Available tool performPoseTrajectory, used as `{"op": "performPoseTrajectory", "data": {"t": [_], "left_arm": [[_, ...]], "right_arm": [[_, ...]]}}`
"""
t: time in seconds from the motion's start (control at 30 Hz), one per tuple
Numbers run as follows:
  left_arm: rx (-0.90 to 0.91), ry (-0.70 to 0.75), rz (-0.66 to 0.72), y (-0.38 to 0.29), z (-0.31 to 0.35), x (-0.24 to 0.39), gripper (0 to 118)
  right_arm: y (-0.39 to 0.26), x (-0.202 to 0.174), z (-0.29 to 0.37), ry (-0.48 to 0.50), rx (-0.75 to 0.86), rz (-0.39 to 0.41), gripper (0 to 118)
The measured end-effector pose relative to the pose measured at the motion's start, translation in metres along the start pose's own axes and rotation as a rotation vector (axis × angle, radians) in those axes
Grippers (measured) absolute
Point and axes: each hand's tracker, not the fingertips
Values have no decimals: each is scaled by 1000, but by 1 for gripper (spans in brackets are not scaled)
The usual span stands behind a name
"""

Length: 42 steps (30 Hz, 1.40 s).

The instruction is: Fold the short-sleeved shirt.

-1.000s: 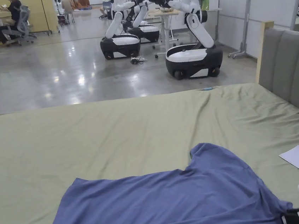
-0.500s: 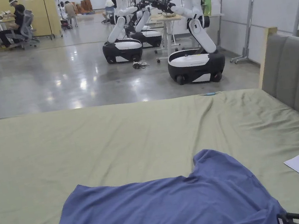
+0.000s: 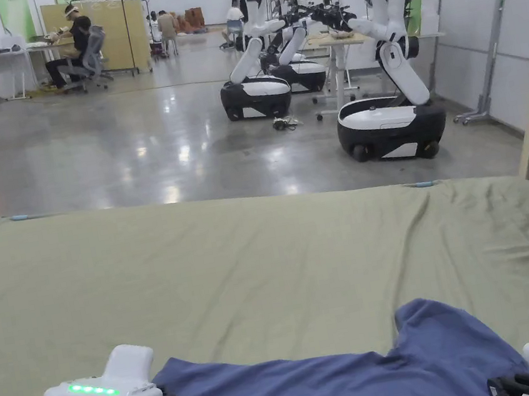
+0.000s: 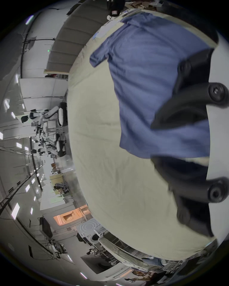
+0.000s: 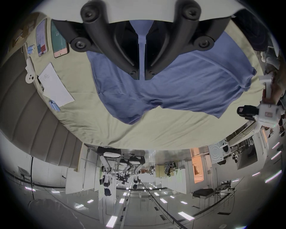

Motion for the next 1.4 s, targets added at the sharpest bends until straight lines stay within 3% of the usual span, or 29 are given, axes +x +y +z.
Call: {"op": "performPoseTrajectory", "data": {"t": [0.03,0.07,0.4,0.43,0.47,0.5,0.53,0.57,0.6,0.63,0.67,0.7,0.8,0.83,0.87,0.9,0.93,0.97,1.0,1.07,1.1,1.2,1.4], "left_arm": [[-32,-3,-14,10,-18,-2,80],[-45,1,-22,19,-37,-3,82],[-132,9,-70,49,-137,-5,80],[-163,-10,-80,47,-137,-7,65],[-160,-39,-80,45,-136,-6,30],[-142,-40,-63,45,-132,-6,5],[-85,8,-33,47,-120,-8,5],[-73,-48,-14,50,-111,-8,5],[-82,-68,4,50,-102,-5,5],[-76,-55,-7,51,-93,-5,5],[-53,-44,-11,53,-85,-5,5],[-45,-46,-11,55,-80,-6,5],[-32,-65,-9,58,-71,-4,5],[-27,-65,-13,60,-67,-3,5],[-23,-65,-17,58,-70,-2,5],[-24,-66,-18,59,-68,-2,5],[-23,-65,-17,61,-65,-2,5],[-23,-62,-18,62,-63,-3,5],[-24,-57,-19,59,-64,-3,5],[-25,-55,-20,60,-58,-3,5],[-21,-44,-24,59,-53,-2,5],[1,-32,-9,52,-28,-4,5],[104,-41,11,9,79,-11,5]], "right_arm": [[2,3,-9,-6,-13,-5,9],[5,6,-18,-14,-29,-5,9],[40,72,-93,-122,-138,-47,9],[46,82,-104,-122,-153,-75,9],[52,92,-115,-118,-167,-113,9],[58,100,-125,-129,-169,-131,9],[64,109,-136,-115,-176,-150,10],[69,116,-146,-110,-181,-164,18],[72,121,-155,-101,-182,-170,39],[75,125,-166,-90,-200,-169,88],[75,129,-178,-81,-231,-168,110],[74,131,-188,-71,-264,-166,118],[68,127,-213,-102,-318,-132,117],[64,125,-221,-101,-351,-115,116],[59,124,-228,-96,-381,-101,107],[57,121,-231,-107,-412,-90,87],[57,119,-232,-118,-415,-93,79],[60,116,-225,-137,-382,-89,46],[65,115,-216,-104,-340,-98,1],[76,111,-196,-49,-294,-99,1],[80,108,-182,-95,-254,-72,1],[90,97,-135,-62,-196,-30,1],[76,87,-11,-50,-62,-31,1]]}}
